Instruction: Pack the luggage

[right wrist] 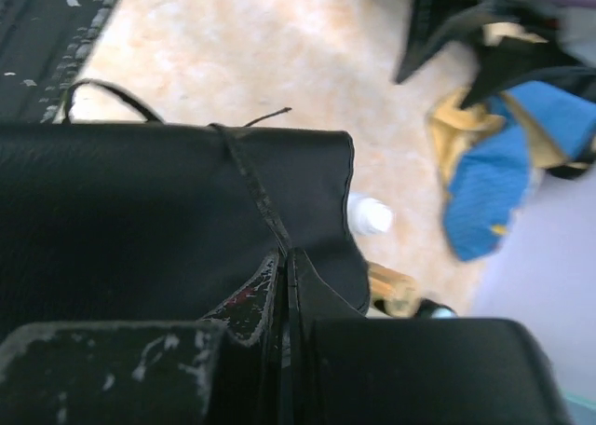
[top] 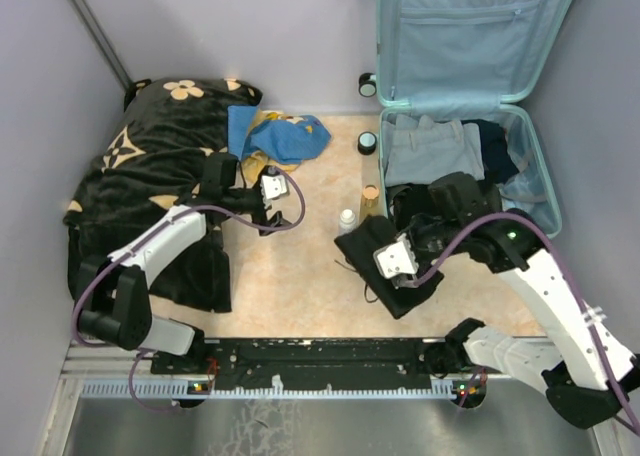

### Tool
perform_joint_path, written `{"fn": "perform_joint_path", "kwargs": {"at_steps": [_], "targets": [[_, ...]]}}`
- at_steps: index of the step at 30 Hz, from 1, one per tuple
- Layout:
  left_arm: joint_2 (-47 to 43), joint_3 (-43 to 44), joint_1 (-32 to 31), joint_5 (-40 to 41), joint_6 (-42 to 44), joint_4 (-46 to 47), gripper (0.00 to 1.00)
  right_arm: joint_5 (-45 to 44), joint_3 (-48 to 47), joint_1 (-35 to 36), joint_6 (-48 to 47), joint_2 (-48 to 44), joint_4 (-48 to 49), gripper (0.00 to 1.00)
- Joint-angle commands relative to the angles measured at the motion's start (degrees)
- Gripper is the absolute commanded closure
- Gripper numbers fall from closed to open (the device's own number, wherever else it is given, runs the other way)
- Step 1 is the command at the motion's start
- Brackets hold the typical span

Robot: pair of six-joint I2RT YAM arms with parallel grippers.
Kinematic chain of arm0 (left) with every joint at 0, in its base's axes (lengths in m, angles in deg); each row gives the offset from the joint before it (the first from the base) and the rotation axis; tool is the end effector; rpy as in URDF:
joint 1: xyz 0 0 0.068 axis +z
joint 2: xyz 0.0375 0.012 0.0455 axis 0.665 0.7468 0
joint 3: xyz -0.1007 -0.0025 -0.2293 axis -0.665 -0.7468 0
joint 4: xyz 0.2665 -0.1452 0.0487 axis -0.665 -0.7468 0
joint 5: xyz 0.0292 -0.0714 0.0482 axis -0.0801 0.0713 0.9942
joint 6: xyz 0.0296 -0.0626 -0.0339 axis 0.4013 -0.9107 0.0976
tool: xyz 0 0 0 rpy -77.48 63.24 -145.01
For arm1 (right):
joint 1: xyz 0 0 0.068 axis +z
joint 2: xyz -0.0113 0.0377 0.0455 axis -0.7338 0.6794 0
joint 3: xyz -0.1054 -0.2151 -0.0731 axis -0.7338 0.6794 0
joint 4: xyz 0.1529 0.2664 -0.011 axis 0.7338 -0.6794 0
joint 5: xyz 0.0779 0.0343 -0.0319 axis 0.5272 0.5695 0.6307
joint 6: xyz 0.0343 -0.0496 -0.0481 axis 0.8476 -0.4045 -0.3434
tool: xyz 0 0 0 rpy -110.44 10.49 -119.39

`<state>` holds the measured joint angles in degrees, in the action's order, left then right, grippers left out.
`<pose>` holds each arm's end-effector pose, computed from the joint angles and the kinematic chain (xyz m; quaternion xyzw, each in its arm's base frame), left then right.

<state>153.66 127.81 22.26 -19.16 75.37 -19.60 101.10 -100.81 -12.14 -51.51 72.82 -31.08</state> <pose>0.3297 -0.1642 0.1895 0.5905 0.6171 -0.2326 0.4652 0.1621 0.1625 0.3398 -0.8219 0.3821 0.1611 0.3906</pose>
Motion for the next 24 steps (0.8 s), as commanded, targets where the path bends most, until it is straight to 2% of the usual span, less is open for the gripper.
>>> {"fn": "perform_joint_path", "kwargs": {"at_steps": [1, 9, 11, 17, 24], "targets": [[0.8, 3.0, -0.3, -1.9, 1.3, -1.3, 0.11, -5.5, -9.4, -0.6, 2.7, -1.4, 0.6, 1.00], [1.7, 4.4, -0.3, -2.0, -0.4, -0.5, 0.11, -16.8, -18.6, -4.3, 5.8, 0.3, 10.1, 1.00], [2.5, 5.1, -0.3, -1.6, -1.8, 0.4, 0.11, -14.2, -18.3, -10.1, 3.2, 1.3, 11.5, 1.00], [6.0, 9.8, -0.2, 2.1, -5.5, 2.9, 0.11, -0.9, -16.4, -34.7, -5.1, 8.4, 16.4, 1.00], [8.5, 12.3, -0.1, 3.1, -7.0, 4.3, 0.11, 8.6, -19.0, -53.5, -13.6, 23.0, 19.6, 1.00]]}}
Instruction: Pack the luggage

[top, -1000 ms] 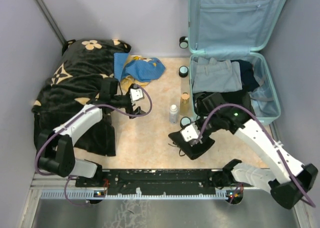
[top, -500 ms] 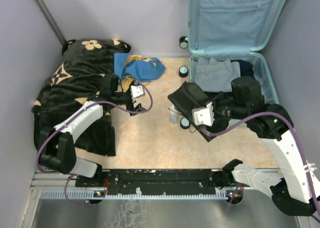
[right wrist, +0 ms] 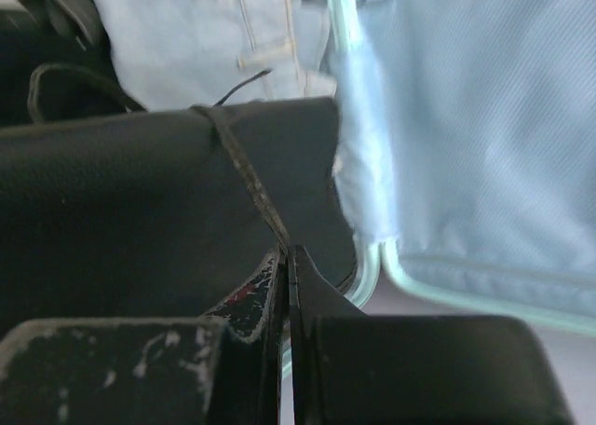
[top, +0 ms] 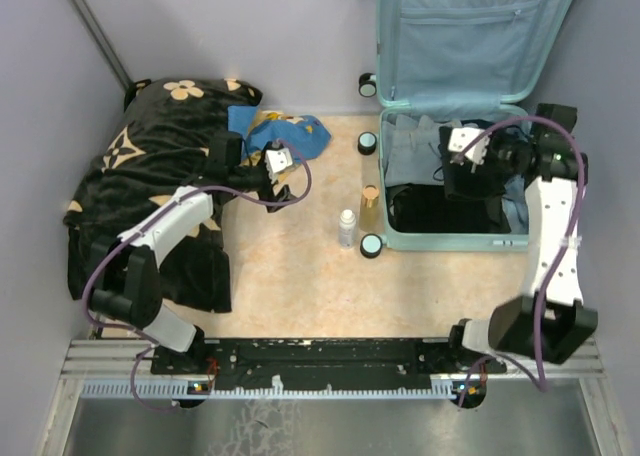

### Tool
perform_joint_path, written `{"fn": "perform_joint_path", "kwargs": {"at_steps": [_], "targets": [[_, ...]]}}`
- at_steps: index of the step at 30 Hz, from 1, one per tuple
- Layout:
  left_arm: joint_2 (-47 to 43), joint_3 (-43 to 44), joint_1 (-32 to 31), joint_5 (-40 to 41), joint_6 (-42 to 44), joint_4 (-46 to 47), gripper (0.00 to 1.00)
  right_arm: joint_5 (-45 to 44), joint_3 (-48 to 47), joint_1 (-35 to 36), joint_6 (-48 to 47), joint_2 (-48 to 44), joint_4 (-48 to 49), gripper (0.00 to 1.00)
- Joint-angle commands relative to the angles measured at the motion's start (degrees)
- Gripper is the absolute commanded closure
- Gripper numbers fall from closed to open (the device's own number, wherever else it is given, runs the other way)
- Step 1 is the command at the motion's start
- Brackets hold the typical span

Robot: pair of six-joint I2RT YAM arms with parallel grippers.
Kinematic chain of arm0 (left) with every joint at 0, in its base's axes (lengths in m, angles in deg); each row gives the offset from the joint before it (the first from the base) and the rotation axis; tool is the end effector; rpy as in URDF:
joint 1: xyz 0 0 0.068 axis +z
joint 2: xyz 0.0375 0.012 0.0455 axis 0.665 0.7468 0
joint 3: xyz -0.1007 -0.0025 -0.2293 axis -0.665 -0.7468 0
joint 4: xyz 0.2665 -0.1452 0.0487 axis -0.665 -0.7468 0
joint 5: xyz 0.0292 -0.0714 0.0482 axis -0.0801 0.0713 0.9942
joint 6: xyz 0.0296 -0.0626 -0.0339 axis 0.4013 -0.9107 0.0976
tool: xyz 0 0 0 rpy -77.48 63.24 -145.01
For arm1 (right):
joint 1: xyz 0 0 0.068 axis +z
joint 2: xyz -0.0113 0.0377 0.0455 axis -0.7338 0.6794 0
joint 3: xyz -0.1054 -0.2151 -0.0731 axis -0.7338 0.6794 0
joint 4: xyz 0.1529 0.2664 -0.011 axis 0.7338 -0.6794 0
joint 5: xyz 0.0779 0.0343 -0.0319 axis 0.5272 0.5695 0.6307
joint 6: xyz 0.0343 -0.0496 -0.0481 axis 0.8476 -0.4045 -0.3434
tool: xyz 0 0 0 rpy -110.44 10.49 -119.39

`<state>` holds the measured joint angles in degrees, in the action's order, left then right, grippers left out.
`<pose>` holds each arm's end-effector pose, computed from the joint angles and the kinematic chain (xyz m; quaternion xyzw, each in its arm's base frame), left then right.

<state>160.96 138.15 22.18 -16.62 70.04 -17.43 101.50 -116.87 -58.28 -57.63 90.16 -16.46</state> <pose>0.3706 -0.1770 0.2153 0.5603 0.6305 -0.2211 0.4896 0.3173 -0.0211 0.3858 -0.6439 0.5856 -0.1123 0.4794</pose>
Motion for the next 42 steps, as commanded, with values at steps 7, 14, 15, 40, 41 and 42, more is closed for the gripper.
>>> {"fn": "perform_joint_path", "kwargs": {"at_steps": [7, 14, 15, 40, 41, 42], "targets": [[3.0, 2.5, 0.1, 1.1, -1.5, 3.3, 0.11, 11.9, -10.1, -17.3, -16.2, 23.6, 6.2, 1.00], [4.7, 3.2, 0.0, 1.8, -2.2, 3.9, 0.11, 9.2, -2.6, -18.5, -27.5, 29.0, 8.3, 1.00], [4.7, 3.2, 0.0, 2.0, -2.1, 3.9, 0.11, 8.2, -0.9, -18.6, -28.4, 29.3, 9.1, 1.00], [4.1, 5.1, 0.1, -1.9, -0.7, -0.3, 0.08, 11.3, -1.1, -23.8, -27.3, 27.6, 6.5, 0.11], [3.9, 4.7, 0.1, -2.7, -1.3, 0.1, 0.08, 12.4, -0.9, -23.6, -24.9, 26.3, 6.6, 0.09], [3.9, 4.5, 0.1, -3.6, -1.8, 0.4, 0.07, 13.3, -0.4, -23.2, -20.5, 24.9, 7.5, 0.06]]}}
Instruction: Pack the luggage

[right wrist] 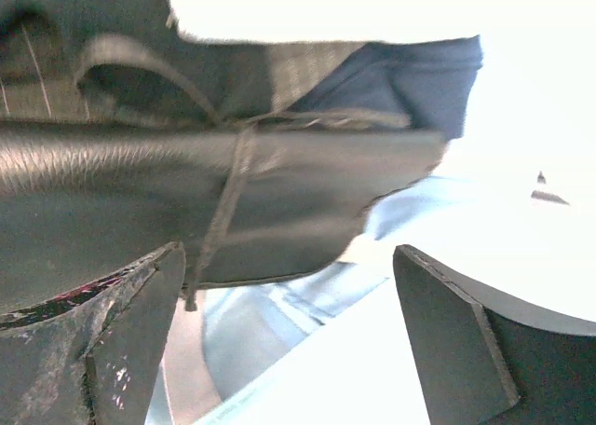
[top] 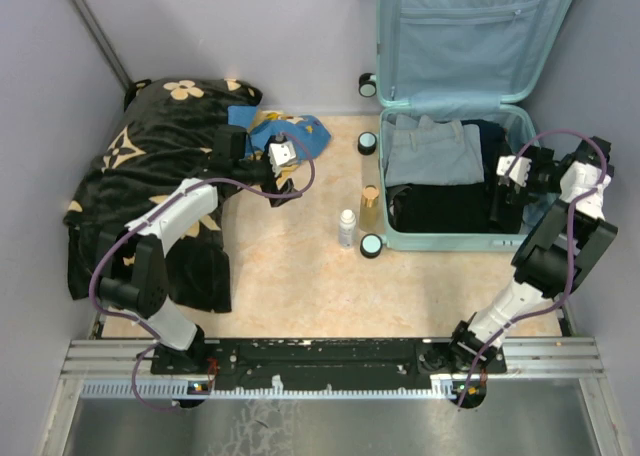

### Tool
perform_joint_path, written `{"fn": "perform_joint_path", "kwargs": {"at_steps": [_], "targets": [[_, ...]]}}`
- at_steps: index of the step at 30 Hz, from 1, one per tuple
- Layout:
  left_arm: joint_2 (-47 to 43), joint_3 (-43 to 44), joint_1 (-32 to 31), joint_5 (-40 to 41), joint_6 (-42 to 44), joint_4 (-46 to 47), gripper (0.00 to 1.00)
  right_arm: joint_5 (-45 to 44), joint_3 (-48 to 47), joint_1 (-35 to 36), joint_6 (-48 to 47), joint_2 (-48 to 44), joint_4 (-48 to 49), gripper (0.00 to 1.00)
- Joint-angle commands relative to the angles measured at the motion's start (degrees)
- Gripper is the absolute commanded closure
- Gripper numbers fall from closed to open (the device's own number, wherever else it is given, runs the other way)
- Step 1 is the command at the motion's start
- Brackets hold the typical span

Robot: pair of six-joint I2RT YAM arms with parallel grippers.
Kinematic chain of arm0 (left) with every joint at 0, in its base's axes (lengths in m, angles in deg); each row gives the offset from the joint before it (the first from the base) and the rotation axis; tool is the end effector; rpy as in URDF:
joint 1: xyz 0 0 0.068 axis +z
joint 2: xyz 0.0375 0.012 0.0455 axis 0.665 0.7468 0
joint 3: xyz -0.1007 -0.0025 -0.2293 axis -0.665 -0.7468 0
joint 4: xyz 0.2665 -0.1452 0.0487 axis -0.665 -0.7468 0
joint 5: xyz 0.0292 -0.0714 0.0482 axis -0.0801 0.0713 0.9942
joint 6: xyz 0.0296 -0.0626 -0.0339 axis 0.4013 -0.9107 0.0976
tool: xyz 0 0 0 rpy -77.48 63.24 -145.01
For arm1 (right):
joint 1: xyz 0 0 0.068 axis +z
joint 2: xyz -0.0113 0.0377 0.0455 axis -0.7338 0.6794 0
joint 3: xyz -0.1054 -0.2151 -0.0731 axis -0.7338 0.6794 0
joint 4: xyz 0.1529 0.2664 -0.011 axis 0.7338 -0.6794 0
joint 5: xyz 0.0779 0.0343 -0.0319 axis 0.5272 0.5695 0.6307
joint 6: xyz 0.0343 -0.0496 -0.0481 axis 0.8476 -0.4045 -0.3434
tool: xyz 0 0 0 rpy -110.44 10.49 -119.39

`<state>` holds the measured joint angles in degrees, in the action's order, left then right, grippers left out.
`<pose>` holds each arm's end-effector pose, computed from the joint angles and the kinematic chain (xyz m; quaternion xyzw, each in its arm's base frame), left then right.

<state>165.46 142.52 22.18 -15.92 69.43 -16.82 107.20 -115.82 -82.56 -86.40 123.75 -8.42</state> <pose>0.3894 -0.1830 0.2148 0.5557 0.6342 -0.2172 0.4917 0.3758 -0.2112 0.1805 -0.6529 0.6391 -0.0925 0.3959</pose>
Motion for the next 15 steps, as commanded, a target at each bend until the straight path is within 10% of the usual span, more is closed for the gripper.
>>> {"fn": "perform_joint_path", "kwargs": {"at_steps": [1, 15], "targets": [[-0.7, -0.1, 0.1, -5.6, -1.4, -0.2, 0.06, 8.0, -1.2, 2.0, 12.5, -9.8, 0.8, 0.05], [3.6, -6.8, -8.1, -16.7, -10.8, 12.4, 0.00, 10.4, 5.4, 16.2, 64.6, -24.6, 15.3, 0.01]]}}
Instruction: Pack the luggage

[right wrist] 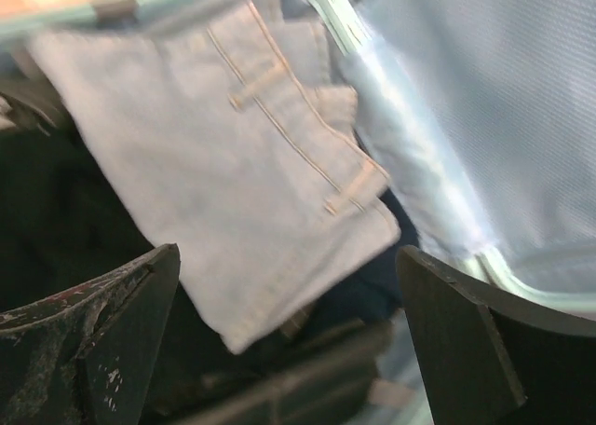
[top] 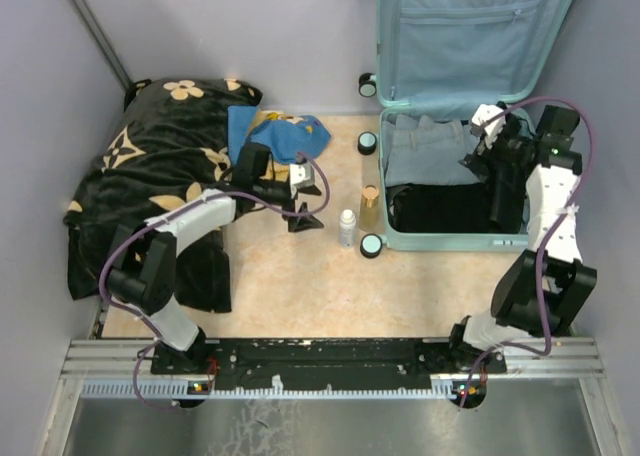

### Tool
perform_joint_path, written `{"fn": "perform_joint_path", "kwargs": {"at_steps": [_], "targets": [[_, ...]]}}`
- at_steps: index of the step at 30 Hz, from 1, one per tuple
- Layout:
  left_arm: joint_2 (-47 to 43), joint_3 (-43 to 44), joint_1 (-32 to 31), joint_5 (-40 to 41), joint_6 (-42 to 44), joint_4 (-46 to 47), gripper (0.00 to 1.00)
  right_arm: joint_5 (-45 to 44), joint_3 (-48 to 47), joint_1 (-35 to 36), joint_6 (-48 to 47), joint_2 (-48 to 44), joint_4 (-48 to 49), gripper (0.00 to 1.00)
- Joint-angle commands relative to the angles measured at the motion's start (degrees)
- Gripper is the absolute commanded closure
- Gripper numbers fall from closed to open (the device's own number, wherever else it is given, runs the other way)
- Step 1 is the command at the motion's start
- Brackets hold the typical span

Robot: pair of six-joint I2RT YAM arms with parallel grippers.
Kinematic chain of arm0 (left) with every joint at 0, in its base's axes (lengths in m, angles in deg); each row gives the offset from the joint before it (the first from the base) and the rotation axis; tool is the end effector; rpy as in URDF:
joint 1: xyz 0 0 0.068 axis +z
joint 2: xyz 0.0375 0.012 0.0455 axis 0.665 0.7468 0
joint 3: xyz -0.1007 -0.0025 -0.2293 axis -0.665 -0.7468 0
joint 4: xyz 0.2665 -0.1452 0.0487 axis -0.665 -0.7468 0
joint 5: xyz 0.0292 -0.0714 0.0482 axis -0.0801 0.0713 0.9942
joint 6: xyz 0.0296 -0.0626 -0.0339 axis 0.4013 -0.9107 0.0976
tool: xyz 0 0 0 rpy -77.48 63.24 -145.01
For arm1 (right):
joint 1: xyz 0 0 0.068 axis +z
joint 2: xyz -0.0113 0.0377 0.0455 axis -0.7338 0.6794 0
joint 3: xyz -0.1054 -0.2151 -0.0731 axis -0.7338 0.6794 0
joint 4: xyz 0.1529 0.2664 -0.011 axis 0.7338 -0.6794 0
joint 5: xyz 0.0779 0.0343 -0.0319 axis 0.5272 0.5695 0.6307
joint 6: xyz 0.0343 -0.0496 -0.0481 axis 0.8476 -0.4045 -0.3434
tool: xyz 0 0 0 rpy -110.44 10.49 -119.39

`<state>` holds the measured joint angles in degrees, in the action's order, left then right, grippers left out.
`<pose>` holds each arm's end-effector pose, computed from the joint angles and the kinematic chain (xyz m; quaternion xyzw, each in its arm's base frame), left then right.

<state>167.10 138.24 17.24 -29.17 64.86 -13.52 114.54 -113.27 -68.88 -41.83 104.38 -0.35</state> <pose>0.3551 -0.2194 0.1866 0.5774 0.5848 -0.3589 0.4424 0.3803 -0.0963 0.3115 -0.5131 0.6706 -0.0015 0.5358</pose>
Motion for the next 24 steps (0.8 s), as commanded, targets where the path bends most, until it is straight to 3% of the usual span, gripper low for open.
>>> {"fn": "perform_joint_path", "kwargs": {"at_steps": [1, 7, 16, 24], "targets": [[2.6, -2.6, -3.8, -3.6, -7.5, 10.6, 0.00, 4.2, 4.1, 2.8, 23.2, -6.7, 8.8, 0.01], [6.7, -1.7, -8.0, -3.2, -10.6, 14.8, 0.04, 9.0, 10.0, 5.1, 37.8, -10.6, 14.8, 0.01], [9.8, -5.9, -10.1, 2.6, -22.1, 31.7, 0.13, 8.8, 17.1, 9.0, 43.8, -14.4, 16.0, 0.01], [6.2, -7.8, -10.0, 0.9, -24.1, 32.2, 0.47, 8.4, 21.5, 10.9, 44.8, -16.9, 16.7, 0.01]]}}
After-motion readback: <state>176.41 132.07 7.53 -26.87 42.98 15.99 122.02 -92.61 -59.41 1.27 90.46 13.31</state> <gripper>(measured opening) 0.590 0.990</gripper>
